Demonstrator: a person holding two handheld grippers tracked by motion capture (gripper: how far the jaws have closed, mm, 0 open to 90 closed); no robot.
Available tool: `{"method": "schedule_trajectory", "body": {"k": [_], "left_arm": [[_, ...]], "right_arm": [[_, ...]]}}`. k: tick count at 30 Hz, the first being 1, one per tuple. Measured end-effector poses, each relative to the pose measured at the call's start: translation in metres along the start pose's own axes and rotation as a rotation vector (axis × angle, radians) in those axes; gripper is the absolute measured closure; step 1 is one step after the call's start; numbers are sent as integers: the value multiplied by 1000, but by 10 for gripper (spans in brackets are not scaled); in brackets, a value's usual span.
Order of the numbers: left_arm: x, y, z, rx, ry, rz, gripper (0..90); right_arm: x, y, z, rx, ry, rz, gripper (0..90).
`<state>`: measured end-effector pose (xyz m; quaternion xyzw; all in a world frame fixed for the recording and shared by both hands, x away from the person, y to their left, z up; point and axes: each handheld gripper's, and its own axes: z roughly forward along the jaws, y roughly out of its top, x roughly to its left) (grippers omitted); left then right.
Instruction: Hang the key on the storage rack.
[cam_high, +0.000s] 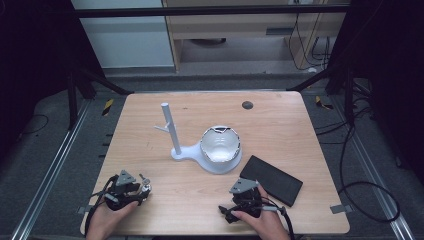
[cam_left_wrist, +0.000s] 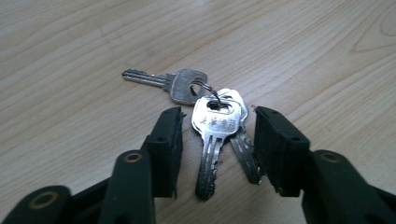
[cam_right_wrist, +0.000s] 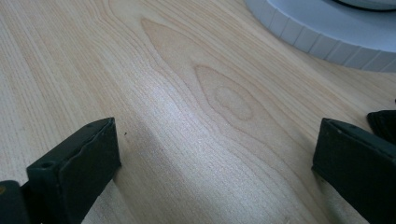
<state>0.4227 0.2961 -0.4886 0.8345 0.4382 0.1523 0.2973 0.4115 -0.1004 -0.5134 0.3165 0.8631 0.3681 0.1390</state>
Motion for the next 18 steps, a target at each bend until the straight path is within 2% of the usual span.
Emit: {"method": "schedule_trajectory", "body": {"k": [5, 8, 10, 11, 18], "left_arm": [[-1, 0, -2, 12, -2, -12, 648], [0, 0, -3, 19, -5, -16, 684], [1, 0, -4, 24, -6, -28, 732], [2, -1, -5, 23, -6, -33, 788], [4, 0, -7, 24, -11, -45, 814]], "right_arm": [[0, 0, 0, 0, 0, 0, 7], [0, 0, 0, 0, -1, -1, 7], [0, 0, 0, 0, 0, -1, 7], [0, 0, 0, 0, -1, -1, 7], [0, 0, 0, 0, 0, -2, 7]]}}
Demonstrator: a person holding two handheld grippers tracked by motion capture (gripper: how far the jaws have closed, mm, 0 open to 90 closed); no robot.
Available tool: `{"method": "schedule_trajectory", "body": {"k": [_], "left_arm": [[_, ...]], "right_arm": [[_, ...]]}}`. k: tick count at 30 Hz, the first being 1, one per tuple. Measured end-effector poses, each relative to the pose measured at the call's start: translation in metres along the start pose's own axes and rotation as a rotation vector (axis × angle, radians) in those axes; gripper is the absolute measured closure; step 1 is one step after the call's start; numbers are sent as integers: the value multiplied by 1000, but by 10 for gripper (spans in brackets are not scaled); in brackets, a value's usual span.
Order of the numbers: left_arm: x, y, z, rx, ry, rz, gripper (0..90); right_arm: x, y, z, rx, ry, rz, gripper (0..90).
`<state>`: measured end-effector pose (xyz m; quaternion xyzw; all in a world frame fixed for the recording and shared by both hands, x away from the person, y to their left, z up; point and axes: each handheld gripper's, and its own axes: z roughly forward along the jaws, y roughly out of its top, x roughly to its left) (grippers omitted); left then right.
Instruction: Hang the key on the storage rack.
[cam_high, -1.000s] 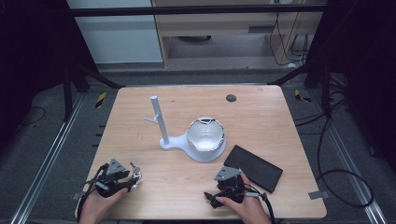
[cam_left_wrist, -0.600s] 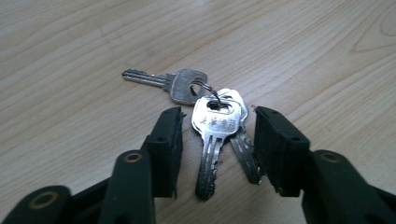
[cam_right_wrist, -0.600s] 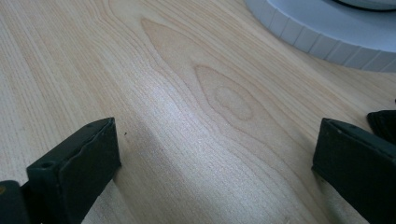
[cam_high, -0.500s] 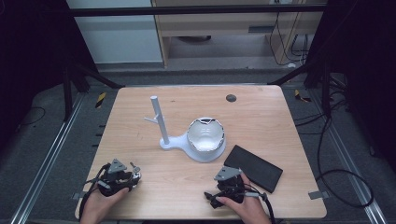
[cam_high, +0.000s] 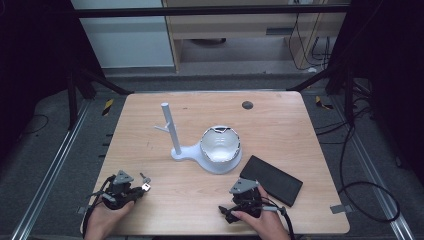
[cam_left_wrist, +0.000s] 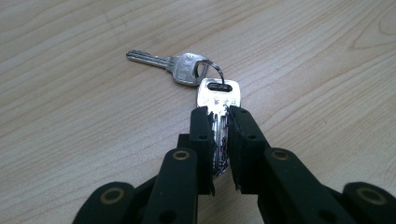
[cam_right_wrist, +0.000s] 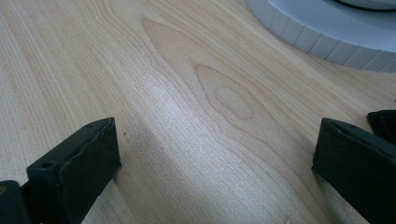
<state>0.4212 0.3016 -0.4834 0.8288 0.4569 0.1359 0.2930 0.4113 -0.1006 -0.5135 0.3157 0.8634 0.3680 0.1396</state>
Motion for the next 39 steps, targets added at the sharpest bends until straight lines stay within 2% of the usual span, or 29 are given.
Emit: {"method": "schedule_trajectory", "body": {"k": [1, 3, 12, 13, 22, 28, 39], "left_arm": [[1, 1, -4, -23, 0, -4, 831], [1, 2, -7, -36, 7, -2, 831], [3, 2, -10, -38, 10, -7, 833], [2, 3, -13, -64, 9, -15, 833], [0, 8, -23, -137, 7, -26, 834], [-2, 12, -33, -203, 7, -31, 835], [-6, 21, -50, -272, 13, -25, 835]], "right_arm": [[0, 0, 0, 1, 0, 0, 7], [0, 0, 0, 0, 0, 0, 7], [0, 0, 0, 1, 1, 0, 7], [0, 0, 0, 0, 1, -1, 7], [0, 0, 0, 0, 1, 0, 7], [0, 0, 0, 0, 1, -1, 7], [0, 0, 0, 0, 1, 0, 7]]}}
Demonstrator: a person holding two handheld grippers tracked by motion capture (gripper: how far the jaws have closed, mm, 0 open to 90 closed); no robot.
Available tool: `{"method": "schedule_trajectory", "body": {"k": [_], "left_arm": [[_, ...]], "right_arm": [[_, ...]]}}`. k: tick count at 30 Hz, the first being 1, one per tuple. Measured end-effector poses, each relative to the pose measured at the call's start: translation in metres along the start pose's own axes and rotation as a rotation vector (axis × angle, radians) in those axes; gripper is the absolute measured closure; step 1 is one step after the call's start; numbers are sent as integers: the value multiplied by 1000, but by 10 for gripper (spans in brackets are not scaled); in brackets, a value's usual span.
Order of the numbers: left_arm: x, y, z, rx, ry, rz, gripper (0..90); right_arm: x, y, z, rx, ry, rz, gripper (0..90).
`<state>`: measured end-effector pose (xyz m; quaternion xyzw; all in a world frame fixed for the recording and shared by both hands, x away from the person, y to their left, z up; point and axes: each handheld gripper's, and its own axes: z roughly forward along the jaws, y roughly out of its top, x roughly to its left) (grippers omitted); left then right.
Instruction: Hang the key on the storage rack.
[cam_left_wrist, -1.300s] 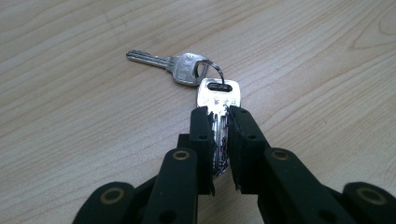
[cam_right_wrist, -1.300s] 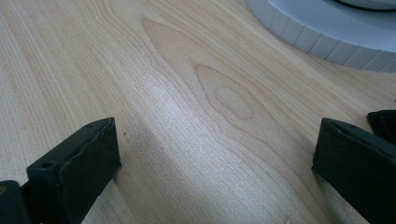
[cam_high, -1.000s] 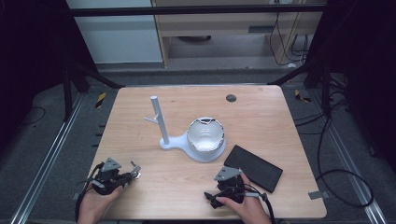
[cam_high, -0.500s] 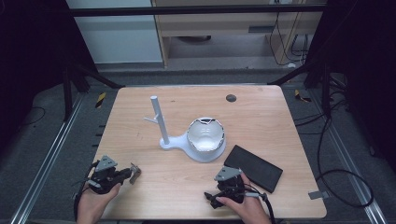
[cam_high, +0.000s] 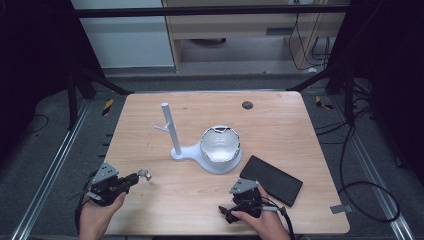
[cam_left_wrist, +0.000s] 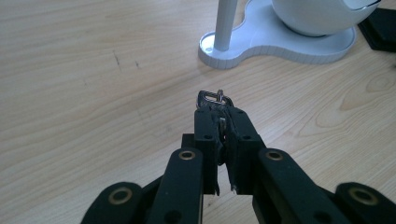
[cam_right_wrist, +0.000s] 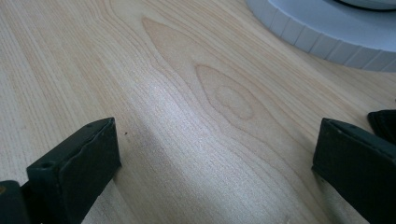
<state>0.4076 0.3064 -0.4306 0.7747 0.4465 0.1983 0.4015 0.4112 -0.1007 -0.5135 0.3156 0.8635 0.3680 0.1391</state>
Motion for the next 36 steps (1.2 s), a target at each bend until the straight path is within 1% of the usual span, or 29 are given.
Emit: {"method": "schedule_trajectory", "body": {"k": [3, 5, 7, 12, 16, 18, 19, 21, 22, 23, 25, 26, 27, 28, 29, 31, 32, 33, 36], "left_arm": [[-4, 9, -8, -25, 5, 18, 835], [-5, 11, -10, -31, 4, 20, 835], [-7, 16, -15, -50, 7, 26, 835], [-8, 19, -19, -72, 13, 27, 835], [-9, 24, -27, -116, 28, 29, 836], [-9, 26, -28, -124, 30, 29, 836], [-10, 29, -32, -142, 35, 31, 836], [-10, 30, -34, -150, 34, 30, 836], [-11, 33, -37, -164, 36, 32, 836], [-11, 33, -37, -164, 36, 32, 836], [-12, 38, -42, -188, 40, 34, 836], [-12, 39, -44, -197, 28, 38, 840], [-12, 41, -46, -207, 31, 34, 897], [-12, 41, -46, -207, 31, 34, 898], [-12, 44, -45, -182, 26, 40, 897], [-13, 44, -41, -167, 46, 55, 898], [-13, 44, -41, -167, 46, 55, 898], [-14, 44, -39, -156, 41, 60, 898], [-16, 45, -38, -167, 38, 57, 898]], "right_arm": [[0, 0, 0, 0, 0, 0, 7], [0, 0, 0, 0, 0, 0, 7], [0, 0, 0, 0, 0, -1, 7], [0, 0, 0, 0, 0, -1, 7], [0, 0, 0, 0, 0, 0, 7], [0, 0, 0, 0, 0, 0, 7], [0, 0, 0, 0, 0, 0, 7], [0, 0, 0, 0, 0, 0, 7], [0, 0, 0, 0, 0, 0, 7], [0, 0, 0, 0, 0, 0, 7], [0, 0, 0, 0, 0, -1, 7], [0, 0, 0, 0, 0, 0, 7], [0, 0, 0, 0, 1, -1, 6], [0, 0, 0, 0, 2, -1, 6], [0, 0, 0, 0, 2, -1, 6], [0, 0, 0, 0, 2, -1, 6], [0, 0, 0, 0, 2, -1, 6], [0, 0, 0, 0, 1, -2, 6], [0, 0, 0, 1, 2, -1, 6]]}}
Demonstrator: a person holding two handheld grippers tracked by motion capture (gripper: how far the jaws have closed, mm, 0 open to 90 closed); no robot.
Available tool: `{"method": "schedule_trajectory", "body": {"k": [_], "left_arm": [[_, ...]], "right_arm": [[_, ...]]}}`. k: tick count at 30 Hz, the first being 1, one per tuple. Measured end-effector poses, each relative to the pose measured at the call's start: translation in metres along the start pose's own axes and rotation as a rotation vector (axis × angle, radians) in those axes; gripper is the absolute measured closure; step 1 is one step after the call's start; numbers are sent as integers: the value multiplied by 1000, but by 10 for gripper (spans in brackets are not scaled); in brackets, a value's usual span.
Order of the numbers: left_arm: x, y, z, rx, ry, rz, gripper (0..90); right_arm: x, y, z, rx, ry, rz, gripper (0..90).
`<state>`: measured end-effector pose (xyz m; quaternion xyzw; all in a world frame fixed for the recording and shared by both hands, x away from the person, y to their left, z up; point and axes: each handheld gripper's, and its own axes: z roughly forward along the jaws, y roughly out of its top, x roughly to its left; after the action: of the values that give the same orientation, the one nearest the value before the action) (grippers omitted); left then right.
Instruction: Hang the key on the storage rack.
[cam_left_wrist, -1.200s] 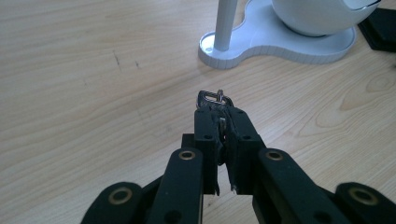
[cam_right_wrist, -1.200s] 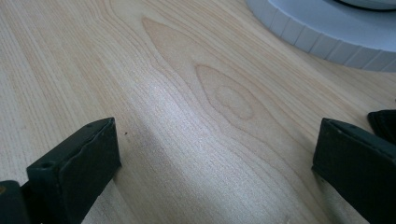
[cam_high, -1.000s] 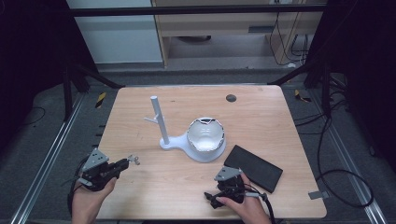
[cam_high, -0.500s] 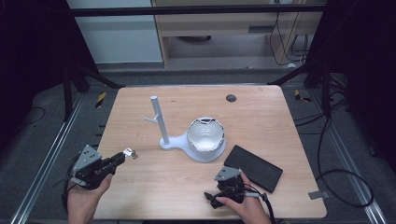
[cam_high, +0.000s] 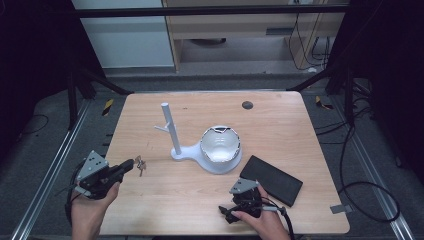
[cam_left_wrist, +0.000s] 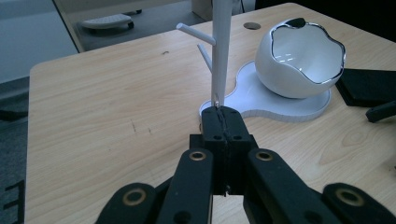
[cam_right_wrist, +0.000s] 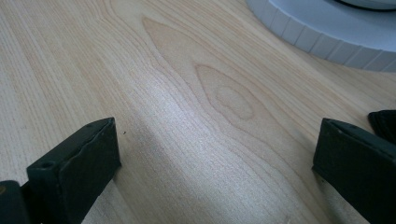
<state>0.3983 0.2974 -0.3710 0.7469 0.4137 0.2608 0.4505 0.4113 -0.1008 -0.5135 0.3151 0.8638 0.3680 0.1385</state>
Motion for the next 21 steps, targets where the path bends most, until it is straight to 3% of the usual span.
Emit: {"method": "schedule_trajectory", "body": {"k": [12, 21], "left_arm": [[-4, 32, -12, -47, 7, 41, 898], [-7, 52, -15, -18, 3, 79, 898]], "right_arm": [[0, 0, 0, -1, 0, 0, 6], [0, 0, 0, 0, 0, 0, 6]]}}
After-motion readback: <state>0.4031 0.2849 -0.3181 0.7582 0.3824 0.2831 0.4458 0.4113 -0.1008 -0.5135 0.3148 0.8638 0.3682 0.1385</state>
